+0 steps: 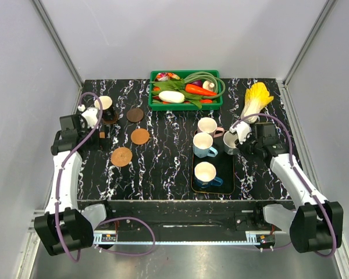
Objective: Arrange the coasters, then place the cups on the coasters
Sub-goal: Pick up the cup at the center of the board, then place the cup on the coaster.
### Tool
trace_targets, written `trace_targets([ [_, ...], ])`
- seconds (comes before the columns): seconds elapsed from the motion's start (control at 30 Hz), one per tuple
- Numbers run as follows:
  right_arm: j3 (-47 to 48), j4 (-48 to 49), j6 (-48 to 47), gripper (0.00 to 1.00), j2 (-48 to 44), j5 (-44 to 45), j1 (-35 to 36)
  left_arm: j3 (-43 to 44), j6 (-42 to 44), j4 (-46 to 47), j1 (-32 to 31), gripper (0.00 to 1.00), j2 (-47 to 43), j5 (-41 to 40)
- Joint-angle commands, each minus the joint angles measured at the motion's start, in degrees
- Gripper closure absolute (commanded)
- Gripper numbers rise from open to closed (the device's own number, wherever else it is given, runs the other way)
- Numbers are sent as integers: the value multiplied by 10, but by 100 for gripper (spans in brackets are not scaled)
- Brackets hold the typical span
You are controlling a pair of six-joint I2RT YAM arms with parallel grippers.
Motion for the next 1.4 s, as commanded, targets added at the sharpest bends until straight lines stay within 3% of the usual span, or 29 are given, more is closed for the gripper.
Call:
trace_targets([
  [0.0,18,42,28,100,-46,34,-3,-16,-3,46,3,1,-28,14],
  [0.3,61,10,55,100,-98,37,-3,-36,5,58,3,1,-53,24],
  [0.63,181,-46,89,100,-126,27,-3,-43,4,67,4,1,-52,23],
  [1.0,317,-90,159,100,-40,-59,4,-61,1,81,4,1,-55,19],
  [1.1,349,-86,173,100,-5,-45,34,-67,-7,94,5,1,-61,7],
  [1.23,374,-64,173,100,40,42,147,-73,-17,108,5,1,-67,-13],
  [1.37,417,-38,213,100,106,47,193,-90,-21,126,5,1,-84,-14],
])
